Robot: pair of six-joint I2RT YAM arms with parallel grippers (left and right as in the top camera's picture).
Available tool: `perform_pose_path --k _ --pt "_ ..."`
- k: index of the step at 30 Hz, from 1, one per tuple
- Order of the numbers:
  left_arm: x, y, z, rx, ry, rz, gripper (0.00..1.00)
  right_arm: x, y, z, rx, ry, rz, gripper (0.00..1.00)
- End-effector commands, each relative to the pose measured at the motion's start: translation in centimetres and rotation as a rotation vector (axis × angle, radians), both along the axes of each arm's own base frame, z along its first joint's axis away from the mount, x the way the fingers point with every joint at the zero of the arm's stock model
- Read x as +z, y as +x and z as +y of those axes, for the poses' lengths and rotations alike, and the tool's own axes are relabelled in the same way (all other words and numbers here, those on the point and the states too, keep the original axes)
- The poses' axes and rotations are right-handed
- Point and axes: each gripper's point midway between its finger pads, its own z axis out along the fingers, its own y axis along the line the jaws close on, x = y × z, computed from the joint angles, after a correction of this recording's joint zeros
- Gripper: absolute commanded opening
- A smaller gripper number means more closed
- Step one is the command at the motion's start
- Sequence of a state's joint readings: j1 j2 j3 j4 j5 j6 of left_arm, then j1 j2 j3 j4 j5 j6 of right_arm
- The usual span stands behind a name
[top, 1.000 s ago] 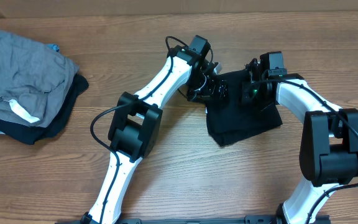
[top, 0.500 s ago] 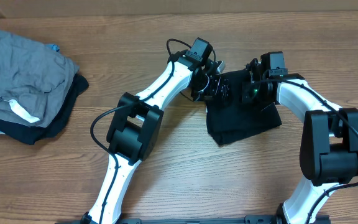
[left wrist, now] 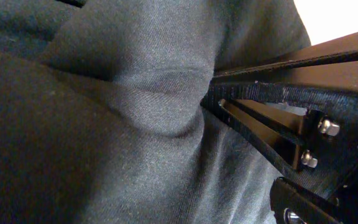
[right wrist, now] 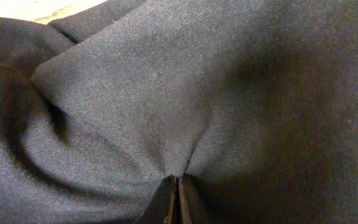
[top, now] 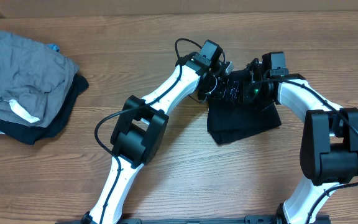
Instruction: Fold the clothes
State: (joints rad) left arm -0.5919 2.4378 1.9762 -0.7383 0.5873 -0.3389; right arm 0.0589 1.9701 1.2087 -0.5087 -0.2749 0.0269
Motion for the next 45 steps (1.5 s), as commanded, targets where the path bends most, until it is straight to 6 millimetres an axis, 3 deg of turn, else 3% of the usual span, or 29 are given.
perform_pose_path --k 1,4,7,13,16,18,20,22,25,27,29,32,34,37,39,45 --pt "-6.3 -2.9 0.3 -0.031 0.112 0.04 0.98 -2.9 -1.9 0.9 0.02 0.013 0.084 0.04" --pt "-7.0 -3.6 0.3 -0.039 0.112 0.057 0.93 -2.9 -1.6 1.0 0.02 0.014 0.075 0.04" --pt "-7.1 -3.9 0.4 -0.042 0.117 0.064 0.82 -2.6 -0.9 1.0 -0.001 0.022 0.048 0.04" --pt "-7.6 -4.6 0.4 -0.047 0.139 0.071 0.46 -2.5 -0.5 0.7 -0.015 0.026 0.038 0.04" --pt "-8.0 -5.0 0.1 -0.037 0.148 0.072 0.34 -2.4 -0.5 0.7 -0.018 0.05 0.041 0.04" --pt "-8.0 -5.0 0.0 -0.04 0.146 0.068 0.04 -2.3 -0.5 0.9 -0.014 0.059 0.04 0.04" --pt "-7.9 -4.7 -0.2 -0.043 0.136 0.054 0.04 -1.8 -0.2 1.0 -0.011 0.068 0.028 0.04" --pt "-7.4 -4.1 -0.4 -0.05 0.122 0.029 0.04 0.4 0.9 1.1 -0.01 0.074 -0.027 0.04" --pt "-4.7 -1.9 0.1 -0.05 0.112 -0.028 0.04 7.1 2.8 0.5 -0.021 0.081 -0.163 0.04" --pt "-1.7 0.4 0.7 -0.033 0.121 -0.107 0.04 12.2 3.1 -1.1 -0.075 0.089 -0.234 0.17" --pt "1.1 2.2 1.2 -0.016 0.129 -0.182 0.04 16.4 2.6 -3.6 -0.143 0.094 -0.296 0.23" --pt "6.0 4.7 1.1 0.021 0.097 -0.287 0.04 21.3 1.0 -8.5 -0.254 0.073 -0.393 0.63" --pt "8.5 6.0 1.7 0.049 0.078 -0.329 0.04 22.6 0.0 -11.7 -0.334 0.059 -0.419 0.75" --pt "10.9 8.1 3.4 0.096 0.062 -0.365 0.04 22.4 -0.9 -15.0 -0.431 0.061 -0.396 0.77" --pt "12.0 9.4 5.1 0.133 0.066 -0.374 0.04 22.1 -1.4 -15.9 -0.457 0.058 -0.381 0.79" --pt "15.6 12.9 12.3 0.282 0.156 -0.418 0.04 22.1 -1.5 -16.0 -0.46 0.057 -0.377 0.94"
